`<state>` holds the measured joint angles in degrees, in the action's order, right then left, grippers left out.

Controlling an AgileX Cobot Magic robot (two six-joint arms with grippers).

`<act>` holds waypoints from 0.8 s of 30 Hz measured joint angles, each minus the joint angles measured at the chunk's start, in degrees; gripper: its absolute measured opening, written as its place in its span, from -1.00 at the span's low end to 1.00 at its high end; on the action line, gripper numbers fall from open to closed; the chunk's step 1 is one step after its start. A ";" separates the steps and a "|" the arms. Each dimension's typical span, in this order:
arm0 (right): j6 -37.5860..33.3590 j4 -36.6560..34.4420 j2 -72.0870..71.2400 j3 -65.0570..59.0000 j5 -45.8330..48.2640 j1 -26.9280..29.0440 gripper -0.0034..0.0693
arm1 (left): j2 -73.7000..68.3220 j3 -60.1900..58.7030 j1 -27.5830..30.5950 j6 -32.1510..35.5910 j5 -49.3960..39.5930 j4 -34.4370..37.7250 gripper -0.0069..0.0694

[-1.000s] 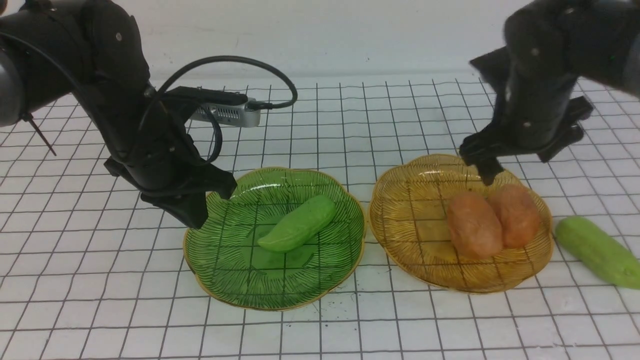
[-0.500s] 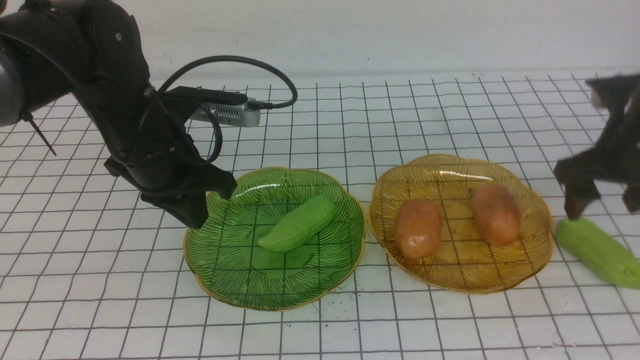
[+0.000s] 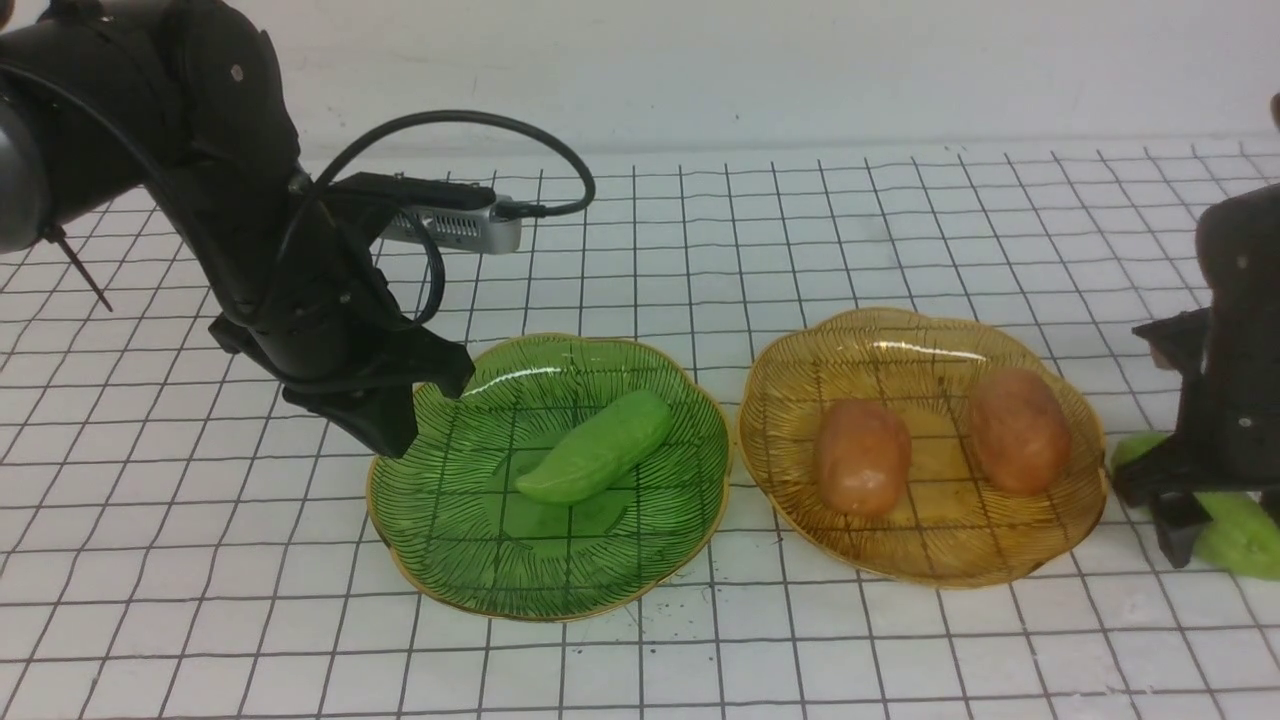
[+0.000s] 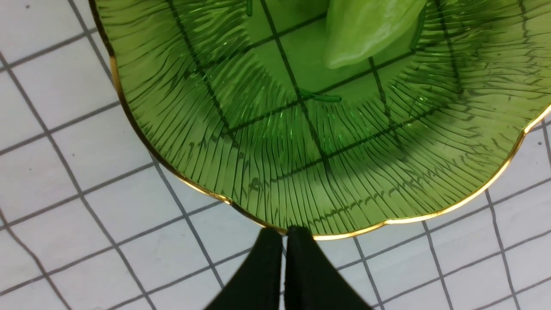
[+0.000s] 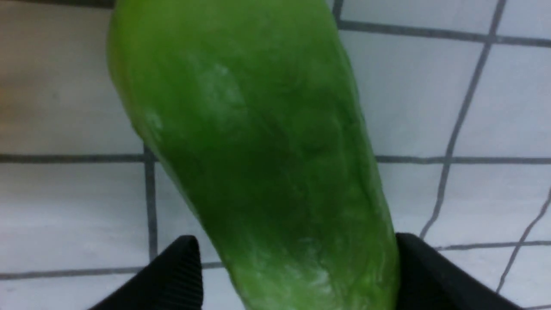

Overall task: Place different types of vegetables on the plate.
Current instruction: 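Place the carrot on the yellow plate with the right gripper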

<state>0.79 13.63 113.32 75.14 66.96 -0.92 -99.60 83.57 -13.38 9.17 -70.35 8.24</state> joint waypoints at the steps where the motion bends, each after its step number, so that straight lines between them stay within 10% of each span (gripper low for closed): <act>1: 0.06 -0.05 0.00 0.00 0.24 0.00 0.35 | 0.00 0.00 0.00 0.00 0.00 0.00 -0.83; 14: 4.02 0.78 -6.08 -0.29 1.76 0.00 0.15 | 0.00 0.00 0.00 0.00 0.00 0.00 -0.83; 24: 3.92 -23.24 -28.47 -0.29 3.58 -2.15 0.15 | 0.00 0.00 0.13 0.18 0.00 0.36 -0.83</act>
<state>4.70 -9.60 84.86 74.85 70.54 -3.07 -99.60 83.57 -13.25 9.34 -70.35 8.60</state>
